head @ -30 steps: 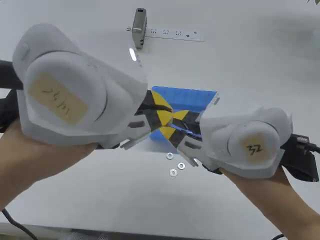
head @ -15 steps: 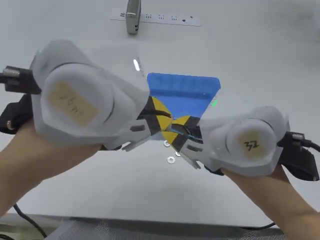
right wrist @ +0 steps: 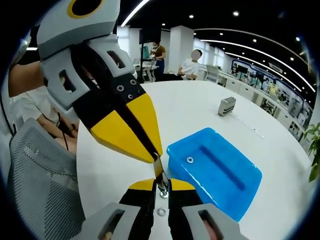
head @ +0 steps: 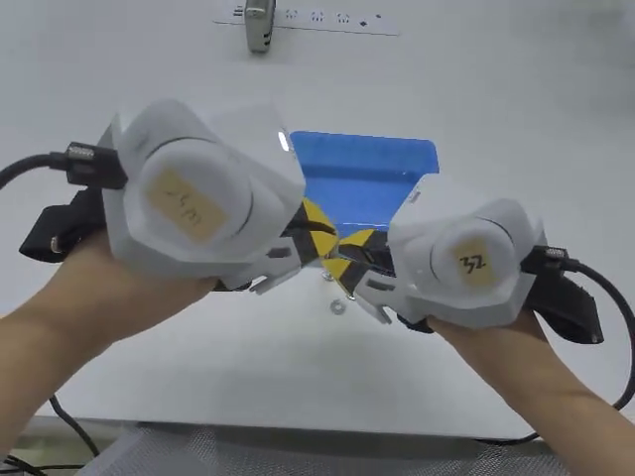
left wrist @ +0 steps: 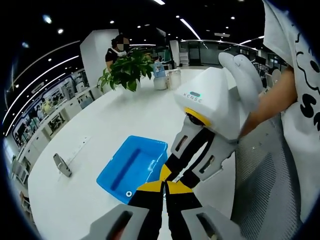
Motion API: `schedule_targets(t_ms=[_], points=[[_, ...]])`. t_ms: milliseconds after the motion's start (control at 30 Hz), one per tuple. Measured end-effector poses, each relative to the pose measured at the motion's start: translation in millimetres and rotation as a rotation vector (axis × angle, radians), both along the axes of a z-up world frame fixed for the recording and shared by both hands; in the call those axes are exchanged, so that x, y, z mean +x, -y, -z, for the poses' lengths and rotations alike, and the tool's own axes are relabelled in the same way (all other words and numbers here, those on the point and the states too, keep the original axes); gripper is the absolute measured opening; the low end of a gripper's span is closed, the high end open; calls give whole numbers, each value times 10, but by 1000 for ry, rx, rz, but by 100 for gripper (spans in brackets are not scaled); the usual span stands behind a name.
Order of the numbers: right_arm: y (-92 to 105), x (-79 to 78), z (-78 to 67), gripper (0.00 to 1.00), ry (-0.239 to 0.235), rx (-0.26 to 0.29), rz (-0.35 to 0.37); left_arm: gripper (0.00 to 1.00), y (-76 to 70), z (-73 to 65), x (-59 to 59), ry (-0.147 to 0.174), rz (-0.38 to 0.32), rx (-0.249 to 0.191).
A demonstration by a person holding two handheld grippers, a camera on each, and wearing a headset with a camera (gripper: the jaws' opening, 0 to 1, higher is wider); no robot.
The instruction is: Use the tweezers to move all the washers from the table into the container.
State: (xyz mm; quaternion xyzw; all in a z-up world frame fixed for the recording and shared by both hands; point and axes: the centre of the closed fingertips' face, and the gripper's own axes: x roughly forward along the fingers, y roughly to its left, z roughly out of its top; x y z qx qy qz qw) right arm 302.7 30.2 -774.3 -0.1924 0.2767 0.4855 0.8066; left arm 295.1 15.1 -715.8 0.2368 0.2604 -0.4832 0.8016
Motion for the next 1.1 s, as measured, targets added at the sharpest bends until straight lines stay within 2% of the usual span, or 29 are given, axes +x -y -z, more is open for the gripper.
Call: schedule_targets(t_ms=[433, 667, 833, 967, 1100], points=[[-3, 38, 28, 5, -3, -6, 2, 0, -11, -1, 20, -1, -9, 1], [8, 24, 29, 4, -12, -4, 5, 0, 10, -1, 1, -28, -7, -10], [31, 20, 26, 4, -6, -14, 8, 0, 69, -6, -21, -29, 23, 21], [58, 2, -30, 4, 0, -19, 7, 0, 86, -56, -40, -20, 45, 30], [81, -31, -142, 4, 9, -9, 8, 0, 87, -166, -61, -14, 61, 30]])
